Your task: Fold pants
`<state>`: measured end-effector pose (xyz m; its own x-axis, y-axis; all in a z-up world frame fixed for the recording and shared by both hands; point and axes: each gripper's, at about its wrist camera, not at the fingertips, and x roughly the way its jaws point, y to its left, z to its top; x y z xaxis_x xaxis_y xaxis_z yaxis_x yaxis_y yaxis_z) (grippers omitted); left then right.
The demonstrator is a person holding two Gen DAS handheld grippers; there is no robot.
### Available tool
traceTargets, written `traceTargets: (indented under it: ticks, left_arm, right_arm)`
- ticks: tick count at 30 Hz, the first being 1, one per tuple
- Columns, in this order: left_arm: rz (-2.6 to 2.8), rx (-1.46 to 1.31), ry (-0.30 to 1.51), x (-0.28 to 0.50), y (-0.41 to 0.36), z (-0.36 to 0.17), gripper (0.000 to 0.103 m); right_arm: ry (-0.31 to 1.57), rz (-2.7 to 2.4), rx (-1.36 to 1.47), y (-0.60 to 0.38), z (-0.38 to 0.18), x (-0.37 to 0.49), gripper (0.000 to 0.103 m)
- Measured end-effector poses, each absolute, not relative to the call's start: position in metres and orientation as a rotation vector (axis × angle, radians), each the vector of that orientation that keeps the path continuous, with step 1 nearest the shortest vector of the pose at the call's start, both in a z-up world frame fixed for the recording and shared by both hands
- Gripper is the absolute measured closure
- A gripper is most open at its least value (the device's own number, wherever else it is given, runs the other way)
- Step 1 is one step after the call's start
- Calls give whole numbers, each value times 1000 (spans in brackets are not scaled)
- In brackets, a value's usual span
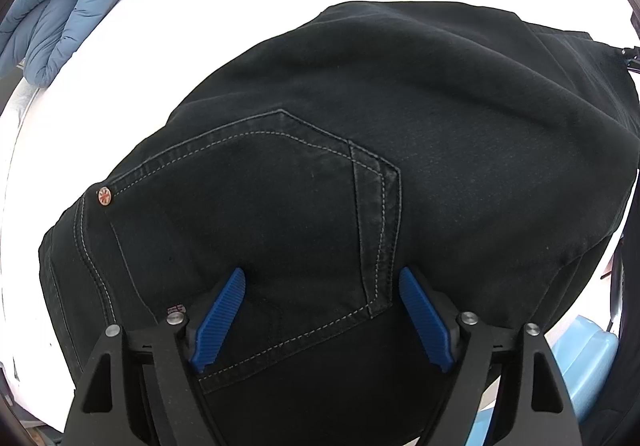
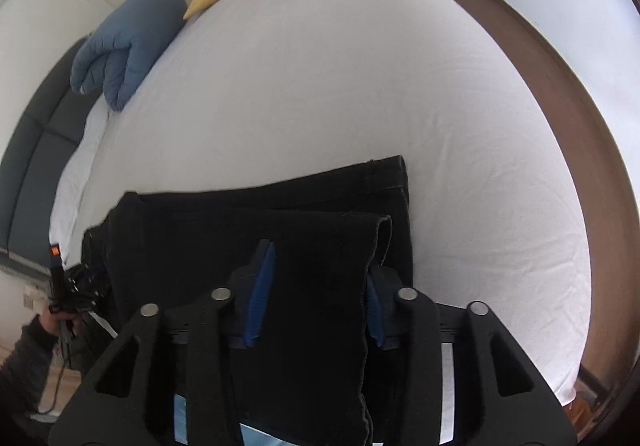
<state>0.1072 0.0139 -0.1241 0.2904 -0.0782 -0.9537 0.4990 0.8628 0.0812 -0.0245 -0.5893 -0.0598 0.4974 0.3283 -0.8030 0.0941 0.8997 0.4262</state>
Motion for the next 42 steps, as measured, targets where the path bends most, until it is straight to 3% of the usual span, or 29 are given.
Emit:
traceTargets:
  ticks: [5, 6, 8, 10, 15, 18, 21, 27, 30, 36, 42]
  left_arm:
    - [-399, 402, 1222, 109, 13, -125, 17]
    - [-398, 404, 1221, 109, 12, -126, 16]
    - [-398, 404, 1221, 111, 11, -126, 15]
    - [-396, 406, 1221, 112, 11, -127, 13]
    - [-395, 410, 1222, 116, 10, -129, 10]
    - [-395, 414, 1222, 117, 12, -131, 7]
    - [-390, 414, 1218, 120, 16, -132, 5]
    - [-385, 411, 1219, 124, 22, -135, 1]
    - [-383, 416, 1222, 126, 22, -137, 1]
    - [-377, 414, 1220, 125, 21, -137, 1]
    - [-376, 417, 1221, 124, 18, -137, 0]
  right_arm:
    - [1006, 216, 558, -597, -58, -18, 78]
    - [994, 226, 582, -605, -57, -19, 81]
    - [968, 221, 577, -605, -52, -14, 100]
    - [900, 234, 529, -595, -35, -14, 101]
    - [669, 228, 594, -609, 19, -34, 102]
    - [780, 56, 782, -657, -19, -23, 102]
    - [934, -83, 704, -669, -43, -19, 99]
    - [915, 22, 856, -679, -48, -41, 97]
    - [909, -32, 874, -695, -52, -49, 89]
    - [947, -105, 842, -685, -76, -62, 89]
    - [805, -139, 907, -673, -53, -115, 88]
